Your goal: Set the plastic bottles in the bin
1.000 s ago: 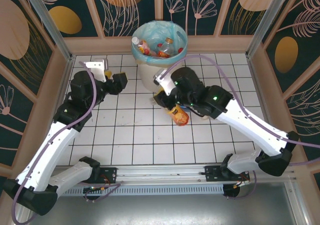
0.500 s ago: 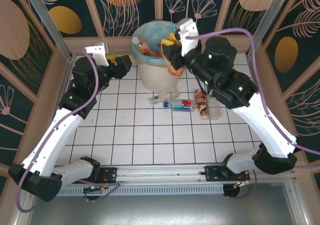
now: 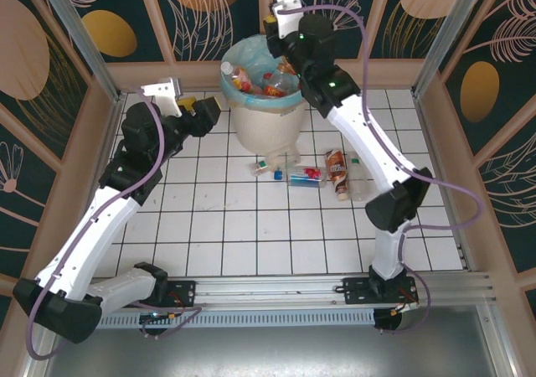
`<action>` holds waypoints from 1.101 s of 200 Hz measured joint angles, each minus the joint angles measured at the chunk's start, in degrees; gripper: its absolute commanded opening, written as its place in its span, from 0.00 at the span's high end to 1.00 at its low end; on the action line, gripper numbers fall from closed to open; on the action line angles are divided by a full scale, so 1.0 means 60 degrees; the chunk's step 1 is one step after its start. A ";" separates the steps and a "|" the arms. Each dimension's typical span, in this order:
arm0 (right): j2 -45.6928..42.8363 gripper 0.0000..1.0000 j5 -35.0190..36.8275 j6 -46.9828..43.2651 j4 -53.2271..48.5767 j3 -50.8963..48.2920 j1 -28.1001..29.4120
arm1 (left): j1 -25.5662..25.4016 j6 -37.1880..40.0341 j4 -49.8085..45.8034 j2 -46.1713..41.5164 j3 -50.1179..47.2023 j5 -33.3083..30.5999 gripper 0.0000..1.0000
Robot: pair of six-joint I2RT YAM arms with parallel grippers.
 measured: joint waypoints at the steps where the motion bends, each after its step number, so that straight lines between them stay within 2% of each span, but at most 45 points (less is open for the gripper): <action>1: 0.0029 1.00 -0.0011 0.0015 0.0000 0.0000 -0.0007 | 0.0000 0.0000 -0.0007 -0.0007 -0.0011 0.0000 0.33; 47: 0.0441 0.99 -0.0645 0.0790 0.0011 -0.0688 -0.0204 | 0.0000 -0.0055 -0.0015 -0.0226 -0.0503 -0.0040 0.32; 97: -0.0798 0.97 -0.1173 0.2291 0.1504 -0.3337 -0.0495 | 0.0000 -0.0361 -0.0007 -0.0240 -0.1016 0.0007 0.32; 123: -0.1213 0.96 -0.1472 0.3064 0.1880 -0.4087 -0.0841 | 0.0000 -0.0459 -0.0011 -0.0240 -0.1147 0.0062 0.32; 169: -0.1009 0.96 -0.1687 0.3617 0.1738 -0.3850 -0.0947 | 0.0000 -0.0466 -0.0007 -0.0342 -0.1348 0.0076 0.32; 220: -0.0091 0.97 -0.2040 0.3697 0.0437 -0.2058 -0.0973 | 0.0000 -0.0503 -0.0018 -0.0455 -0.1464 0.0073 0.32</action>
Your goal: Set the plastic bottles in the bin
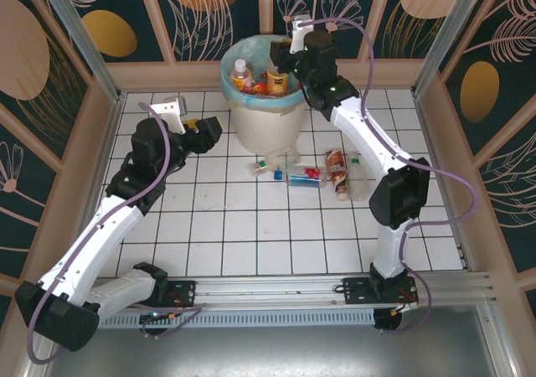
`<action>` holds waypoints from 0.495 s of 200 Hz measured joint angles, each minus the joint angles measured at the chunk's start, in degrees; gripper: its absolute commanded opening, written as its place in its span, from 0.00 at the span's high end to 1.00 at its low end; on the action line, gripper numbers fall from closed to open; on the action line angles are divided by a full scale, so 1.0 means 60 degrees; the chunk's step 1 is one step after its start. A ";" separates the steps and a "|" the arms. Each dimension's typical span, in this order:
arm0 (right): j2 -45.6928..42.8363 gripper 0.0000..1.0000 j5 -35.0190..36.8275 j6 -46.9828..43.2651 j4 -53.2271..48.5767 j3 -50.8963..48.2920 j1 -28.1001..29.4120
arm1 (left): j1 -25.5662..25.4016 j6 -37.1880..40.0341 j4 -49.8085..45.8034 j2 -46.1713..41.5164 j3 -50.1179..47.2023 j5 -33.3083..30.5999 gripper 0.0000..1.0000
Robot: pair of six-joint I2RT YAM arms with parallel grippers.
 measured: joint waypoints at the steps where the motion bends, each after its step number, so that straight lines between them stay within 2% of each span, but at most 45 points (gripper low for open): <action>1: 0.0029 0.97 -0.0011 0.0004 -0.0047 0.0066 0.0000 | 0.0000 0.0000 0.0004 0.0000 0.0000 0.0000 0.32; 60: 0.1566 0.97 0.0146 -0.0514 -0.3293 0.3756 0.0259 | 0.0000 0.0004 0.0004 -0.0036 0.0000 -0.0007 0.32; 99: 0.1668 0.97 0.0769 -0.0951 -0.4309 0.4736 0.0688 | 0.0000 0.0004 0.0004 -0.0036 0.0000 -0.0036 0.32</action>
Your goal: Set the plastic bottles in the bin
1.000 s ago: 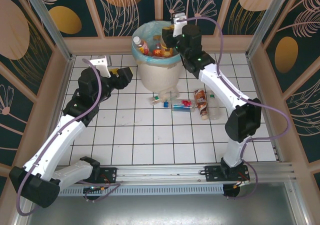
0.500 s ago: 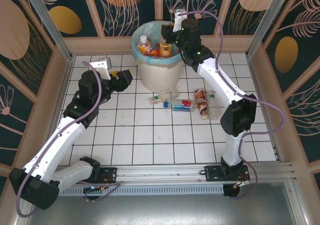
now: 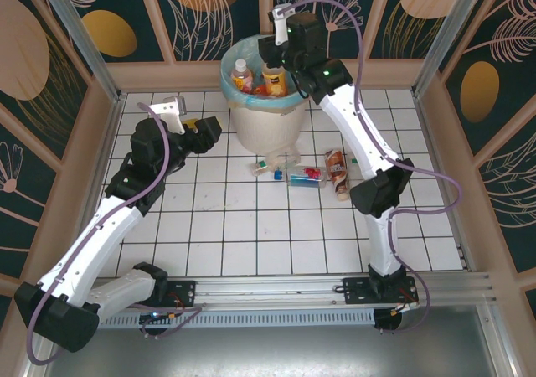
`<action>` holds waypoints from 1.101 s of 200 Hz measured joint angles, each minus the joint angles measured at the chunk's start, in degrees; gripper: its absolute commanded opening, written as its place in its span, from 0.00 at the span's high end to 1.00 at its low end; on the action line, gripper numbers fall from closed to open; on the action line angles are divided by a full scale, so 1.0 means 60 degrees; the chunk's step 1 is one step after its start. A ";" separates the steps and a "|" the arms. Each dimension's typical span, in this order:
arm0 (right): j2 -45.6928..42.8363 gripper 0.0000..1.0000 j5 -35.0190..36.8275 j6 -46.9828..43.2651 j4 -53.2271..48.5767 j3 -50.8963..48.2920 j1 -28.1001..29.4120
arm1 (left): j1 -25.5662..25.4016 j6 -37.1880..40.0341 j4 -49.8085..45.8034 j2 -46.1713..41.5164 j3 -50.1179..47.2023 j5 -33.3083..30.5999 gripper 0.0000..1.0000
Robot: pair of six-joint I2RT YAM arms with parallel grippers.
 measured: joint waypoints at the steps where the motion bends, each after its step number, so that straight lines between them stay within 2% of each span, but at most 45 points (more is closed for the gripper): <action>1: -0.0004 0.97 0.0018 -0.0022 -0.0007 0.0004 0.0015 | 0.0000 -0.0004 0.0000 0.0000 0.0000 0.0000 0.32; 41: -0.0087 0.97 0.0831 -0.0470 -0.0273 -0.0120 0.0109 | 0.0000 0.0000 0.0000 0.0000 0.0000 -0.0007 0.32; 85: -0.0160 0.97 0.0980 -0.0510 -0.0219 -0.1486 -0.0069 | 0.0000 -0.0007 -0.0004 0.0000 -0.0135 -0.0033 0.32; 142: -0.1009 0.94 0.0240 -0.0117 0.2127 -0.3960 -0.0470 | 0.0000 -0.0069 -0.0007 0.0000 -0.0200 -0.0040 0.32; 200: -0.1778 0.95 -0.0284 0.0634 0.3861 -0.5770 -0.0918 | 0.0000 -0.0069 -0.0076 -0.0055 -0.0270 -0.0178 0.32; 220: -0.2288 0.90 -0.0488 0.0834 0.4401 -0.6623 -0.1035 | 0.0000 -0.0069 -0.0073 -0.0055 -0.0270 -0.0178 0.32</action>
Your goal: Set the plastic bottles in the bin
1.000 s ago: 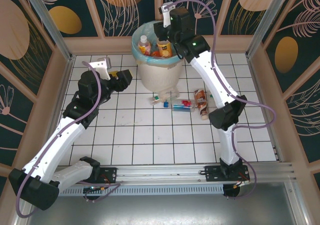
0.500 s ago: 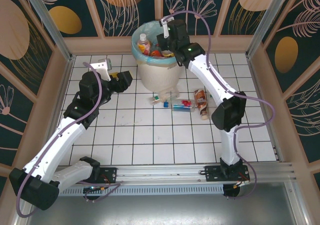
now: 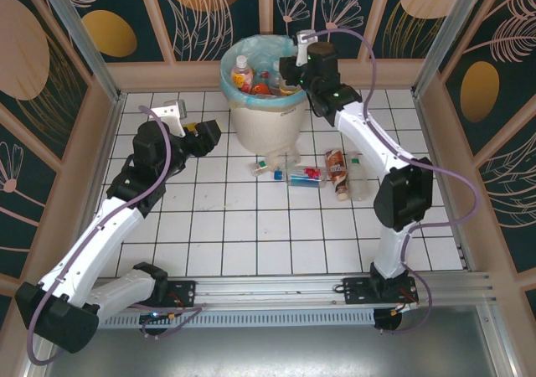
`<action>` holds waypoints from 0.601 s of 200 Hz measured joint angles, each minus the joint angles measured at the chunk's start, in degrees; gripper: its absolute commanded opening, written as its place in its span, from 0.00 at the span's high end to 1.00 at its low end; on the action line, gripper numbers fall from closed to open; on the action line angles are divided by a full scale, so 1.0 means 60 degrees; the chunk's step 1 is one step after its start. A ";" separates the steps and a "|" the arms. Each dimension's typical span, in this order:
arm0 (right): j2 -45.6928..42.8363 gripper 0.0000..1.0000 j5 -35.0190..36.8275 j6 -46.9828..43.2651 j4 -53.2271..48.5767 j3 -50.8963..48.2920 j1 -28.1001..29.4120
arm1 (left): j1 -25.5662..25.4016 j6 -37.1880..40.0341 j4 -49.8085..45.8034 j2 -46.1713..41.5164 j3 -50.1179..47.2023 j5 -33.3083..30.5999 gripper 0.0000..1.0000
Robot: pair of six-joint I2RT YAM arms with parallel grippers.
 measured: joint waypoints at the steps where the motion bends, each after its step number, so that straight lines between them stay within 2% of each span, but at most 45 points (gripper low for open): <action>1: -0.0025 0.89 -0.0015 0.0015 0.0022 -0.0036 -0.0004 | 0.0000 0.0000 0.0000 0.0000 0.0000 0.0000 0.32; 29: -0.0820 0.77 -0.0302 0.0189 0.0466 -0.1100 -0.0102 | 0.0000 0.0000 0.0000 0.0004 0.0000 0.0004 0.32; 50: -0.1122 0.73 -0.0444 0.0189 0.0470 -0.1395 -0.0098 | 0.0000 0.0000 0.0007 0.0018 0.0000 0.0004 0.32; 79: -0.1282 0.57 -0.0750 0.0204 0.0259 -0.1446 -0.0098 | 0.0000 -0.0007 0.0004 0.0040 0.0000 0.0004 0.31; 102: -0.1373 0.53 -0.1184 0.0357 0.0080 -0.1453 -0.0098 | 0.0000 -0.0040 0.0007 0.0040 0.0000 0.0004 0.31; 120: -0.1392 0.56 -0.1497 0.0379 0.0015 -0.1417 -0.0098 | 0.0000 -0.0069 0.0080 0.0029 -0.0095 0.0004 0.31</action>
